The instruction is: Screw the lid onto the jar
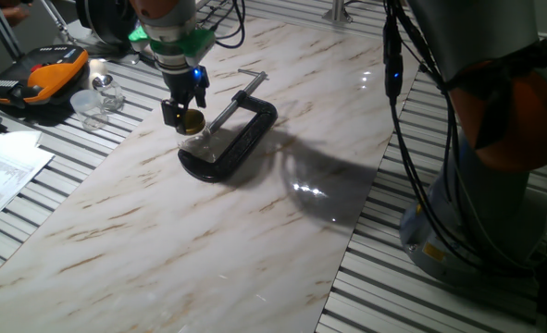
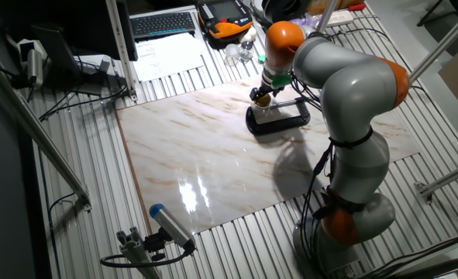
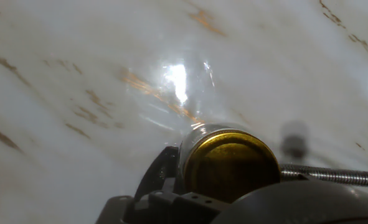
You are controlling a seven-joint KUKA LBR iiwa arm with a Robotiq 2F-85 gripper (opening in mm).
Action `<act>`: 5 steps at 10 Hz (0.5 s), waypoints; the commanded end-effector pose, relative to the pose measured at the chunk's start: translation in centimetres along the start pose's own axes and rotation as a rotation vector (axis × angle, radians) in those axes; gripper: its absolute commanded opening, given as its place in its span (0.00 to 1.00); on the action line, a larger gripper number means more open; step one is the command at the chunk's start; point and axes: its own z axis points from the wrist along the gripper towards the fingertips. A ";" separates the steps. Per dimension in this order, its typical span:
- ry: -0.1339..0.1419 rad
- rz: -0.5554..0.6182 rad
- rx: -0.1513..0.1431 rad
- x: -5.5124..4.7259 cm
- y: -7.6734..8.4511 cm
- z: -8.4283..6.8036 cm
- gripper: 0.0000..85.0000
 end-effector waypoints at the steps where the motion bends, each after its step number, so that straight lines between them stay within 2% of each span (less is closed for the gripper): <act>1: 0.005 -0.015 0.021 0.0 0.0 0.0 1.00; 2: 0.019 -0.012 -0.001 0.1 0.0 0.1 0.80; 3: 0.020 -0.006 -0.008 0.3 0.3 0.2 0.80; 5: 0.023 -0.011 -0.001 0.1 0.2 0.1 0.80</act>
